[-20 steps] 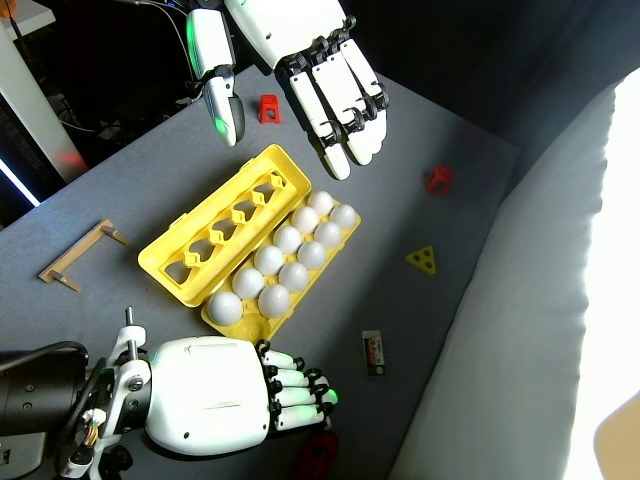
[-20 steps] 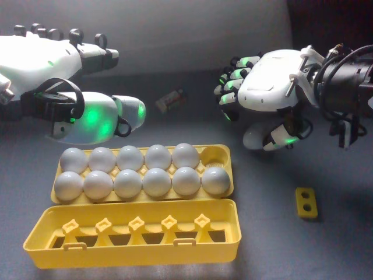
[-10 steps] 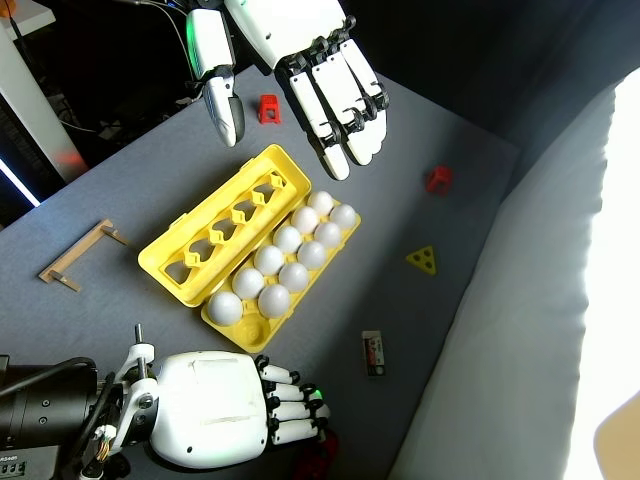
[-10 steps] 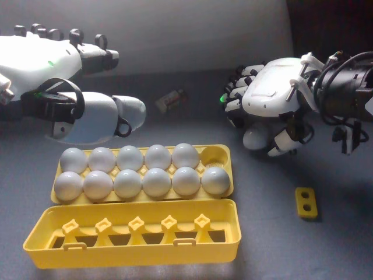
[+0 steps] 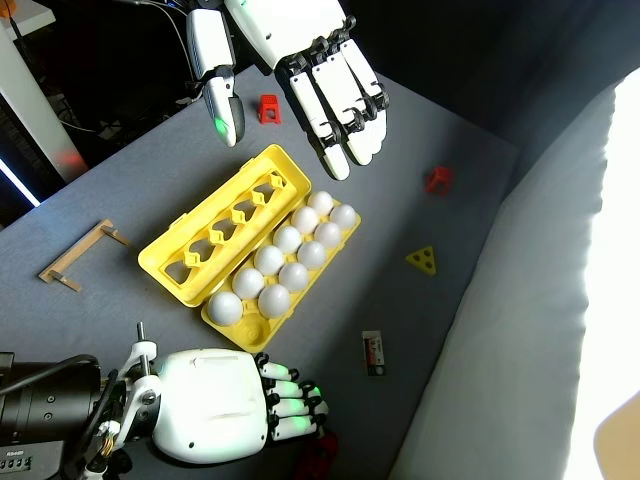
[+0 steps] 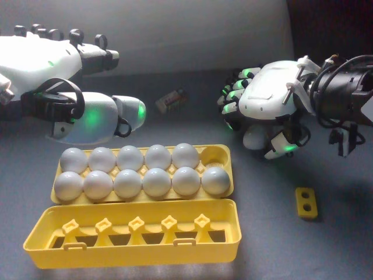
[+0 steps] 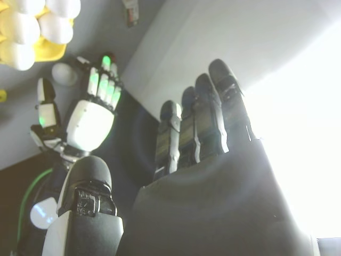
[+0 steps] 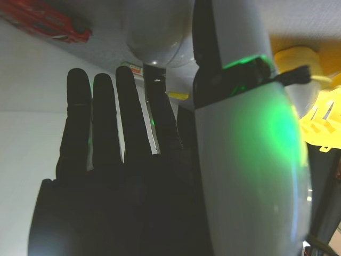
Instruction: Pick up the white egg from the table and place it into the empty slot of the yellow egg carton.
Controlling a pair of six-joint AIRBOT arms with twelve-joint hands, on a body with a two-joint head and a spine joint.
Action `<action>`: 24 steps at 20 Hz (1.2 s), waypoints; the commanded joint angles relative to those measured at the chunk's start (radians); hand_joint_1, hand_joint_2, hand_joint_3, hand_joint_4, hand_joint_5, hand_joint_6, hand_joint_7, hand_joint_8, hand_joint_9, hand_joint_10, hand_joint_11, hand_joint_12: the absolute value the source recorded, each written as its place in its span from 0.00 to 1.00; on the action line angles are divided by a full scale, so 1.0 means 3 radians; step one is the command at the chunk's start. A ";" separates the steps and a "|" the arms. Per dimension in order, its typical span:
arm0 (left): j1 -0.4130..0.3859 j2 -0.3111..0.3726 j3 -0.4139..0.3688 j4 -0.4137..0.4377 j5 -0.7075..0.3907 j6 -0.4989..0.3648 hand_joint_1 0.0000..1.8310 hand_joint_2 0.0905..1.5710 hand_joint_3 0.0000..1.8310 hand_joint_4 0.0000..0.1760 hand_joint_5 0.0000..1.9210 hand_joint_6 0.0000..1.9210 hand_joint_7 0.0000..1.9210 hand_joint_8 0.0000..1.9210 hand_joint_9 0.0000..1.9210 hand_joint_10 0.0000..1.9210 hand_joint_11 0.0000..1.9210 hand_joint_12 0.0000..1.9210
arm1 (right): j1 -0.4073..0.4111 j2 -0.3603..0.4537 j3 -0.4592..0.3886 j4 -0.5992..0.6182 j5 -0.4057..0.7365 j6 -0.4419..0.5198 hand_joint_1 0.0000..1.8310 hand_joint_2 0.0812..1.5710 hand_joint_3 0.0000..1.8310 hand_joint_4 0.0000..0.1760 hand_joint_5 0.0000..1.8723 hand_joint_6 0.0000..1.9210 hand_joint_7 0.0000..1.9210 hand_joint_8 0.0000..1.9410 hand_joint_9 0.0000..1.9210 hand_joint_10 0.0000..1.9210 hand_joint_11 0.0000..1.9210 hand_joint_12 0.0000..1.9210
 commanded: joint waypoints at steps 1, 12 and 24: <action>-0.0039 0.0000 -0.0005 0.0255 -0.0024 0.0001 0.00 0.81 0.00 0.30 0.07 0.00 0.06 0.00 0.07 0.00 0.00 0.31 | 0.0018 -0.0013 0.0018 -0.0115 -0.0332 -0.0004 0.56 0.60 0.00 0.00 0.16 0.49 0.09 0.00 0.06 0.03 0.00 0.34; -0.0043 0.0000 -0.0006 0.0254 -0.0015 0.0001 0.00 0.81 0.00 0.30 0.07 0.00 0.06 0.00 0.07 0.00 0.00 0.31 | 0.0003 -0.0026 0.0066 -0.0115 -0.0338 -0.0003 0.55 0.61 0.00 0.00 0.23 0.54 0.11 0.01 0.06 0.04 0.00 0.39; -0.0049 -0.0001 -0.0006 0.0254 -0.0015 0.0000 0.00 0.81 0.00 0.29 0.07 0.00 0.06 0.00 0.07 0.00 0.00 0.32 | 0.0000 -0.0029 0.0075 -0.0115 -0.0351 -0.0005 0.61 0.72 0.00 0.00 0.48 0.59 0.26 0.01 0.09 0.12 0.00 0.50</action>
